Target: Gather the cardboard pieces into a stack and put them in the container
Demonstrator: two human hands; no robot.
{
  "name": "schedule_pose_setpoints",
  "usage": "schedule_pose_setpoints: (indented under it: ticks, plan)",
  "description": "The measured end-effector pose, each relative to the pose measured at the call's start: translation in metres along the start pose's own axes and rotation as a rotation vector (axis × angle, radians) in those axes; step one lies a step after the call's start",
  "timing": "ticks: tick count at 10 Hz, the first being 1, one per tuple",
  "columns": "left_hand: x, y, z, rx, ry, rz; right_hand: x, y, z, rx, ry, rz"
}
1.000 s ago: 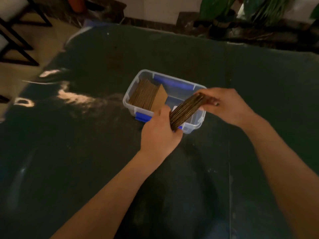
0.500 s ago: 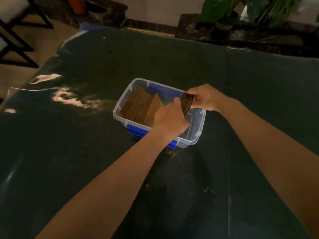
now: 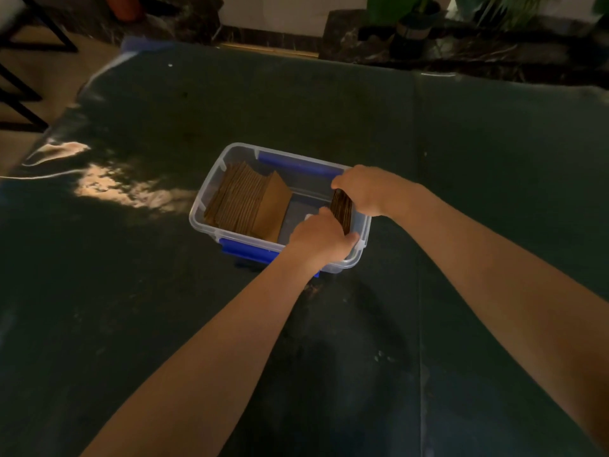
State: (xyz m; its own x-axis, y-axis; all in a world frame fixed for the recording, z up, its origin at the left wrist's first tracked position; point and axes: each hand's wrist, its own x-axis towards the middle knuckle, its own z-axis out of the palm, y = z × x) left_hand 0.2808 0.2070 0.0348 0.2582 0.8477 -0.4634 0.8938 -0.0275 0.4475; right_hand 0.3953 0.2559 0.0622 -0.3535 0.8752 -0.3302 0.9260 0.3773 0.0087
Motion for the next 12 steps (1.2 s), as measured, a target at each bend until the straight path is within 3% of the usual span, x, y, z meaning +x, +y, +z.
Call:
schedule_pose_setpoints:
  ticks: [2,4,7,9,10,12]
  plan:
    - [-0.004,-0.002,0.001,0.076,-0.022,0.089,-0.012,0.0,0.006,-0.174,0.133,-0.027]
    - [-0.002,-0.004,0.002,0.069,-0.044,0.115,-0.024,0.005,0.004,-0.076,0.198,-0.01]
    - [0.009,-0.006,-0.008,0.108,-0.162,0.163,-0.019,0.002,0.001,0.03,0.143,0.044]
    - [0.005,-0.022,-0.02,0.148,-0.205,0.203,-0.029,-0.001,0.009,0.12,0.296,0.098]
    - [0.003,-0.027,-0.026,0.167,-0.129,0.216,-0.037,-0.003,0.018,0.193,0.41,0.117]
    - [-0.017,-0.023,-0.064,0.199,0.277,0.247,-0.068,-0.001,0.015,0.225,0.479,0.289]
